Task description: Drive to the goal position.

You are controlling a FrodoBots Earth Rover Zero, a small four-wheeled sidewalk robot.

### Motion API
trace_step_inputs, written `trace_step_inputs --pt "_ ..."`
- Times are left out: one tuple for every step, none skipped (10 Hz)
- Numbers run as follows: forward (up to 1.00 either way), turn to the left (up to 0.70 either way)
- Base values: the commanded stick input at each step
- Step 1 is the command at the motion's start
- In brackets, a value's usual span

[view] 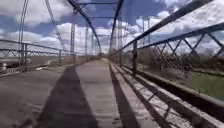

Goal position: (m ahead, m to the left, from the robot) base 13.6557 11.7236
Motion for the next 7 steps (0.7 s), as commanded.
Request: trace_step_inputs --pt "0.85 0.0" --pt "0.85 0.0" --pt "0.85 0.0" --pt "0.85 0.0" --pt "0.85 0.0" --pt "0.85 0.0" --pt "0.85 0.0"
